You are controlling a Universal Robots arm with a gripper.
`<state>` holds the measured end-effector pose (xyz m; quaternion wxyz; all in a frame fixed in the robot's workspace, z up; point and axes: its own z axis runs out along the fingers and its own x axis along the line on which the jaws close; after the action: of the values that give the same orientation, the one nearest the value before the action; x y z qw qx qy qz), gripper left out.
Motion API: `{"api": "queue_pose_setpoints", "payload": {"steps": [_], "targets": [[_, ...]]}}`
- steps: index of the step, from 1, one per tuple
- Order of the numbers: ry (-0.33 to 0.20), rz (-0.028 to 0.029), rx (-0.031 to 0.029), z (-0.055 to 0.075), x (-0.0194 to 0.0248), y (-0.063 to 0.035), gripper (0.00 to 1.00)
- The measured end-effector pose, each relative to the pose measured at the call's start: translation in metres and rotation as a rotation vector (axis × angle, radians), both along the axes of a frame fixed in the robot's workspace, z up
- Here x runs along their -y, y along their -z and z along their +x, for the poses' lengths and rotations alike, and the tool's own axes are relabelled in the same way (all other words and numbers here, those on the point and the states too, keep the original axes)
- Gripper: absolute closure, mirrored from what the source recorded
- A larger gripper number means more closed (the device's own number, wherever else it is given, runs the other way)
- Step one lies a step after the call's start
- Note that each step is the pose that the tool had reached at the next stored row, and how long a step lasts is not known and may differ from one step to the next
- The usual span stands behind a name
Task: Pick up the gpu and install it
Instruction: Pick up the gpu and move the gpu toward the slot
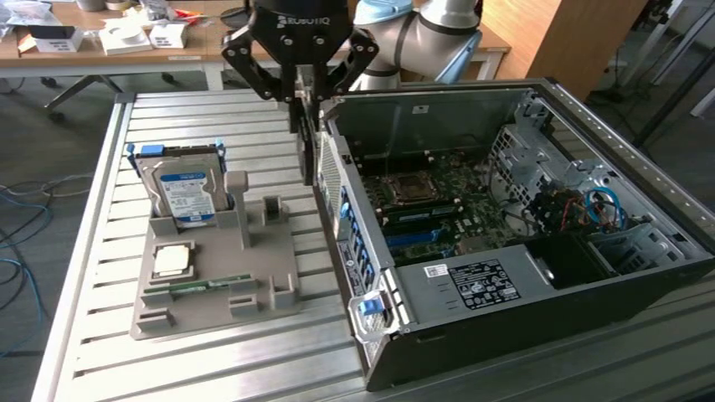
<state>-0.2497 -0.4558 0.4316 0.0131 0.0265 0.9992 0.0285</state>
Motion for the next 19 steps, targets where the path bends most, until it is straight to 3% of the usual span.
{"api": "queue_pose_setpoints", "payload": {"steps": [19], "targets": [[0.000,0.0003,0.0000,0.068,0.0000,0.0001,0.74]]}}
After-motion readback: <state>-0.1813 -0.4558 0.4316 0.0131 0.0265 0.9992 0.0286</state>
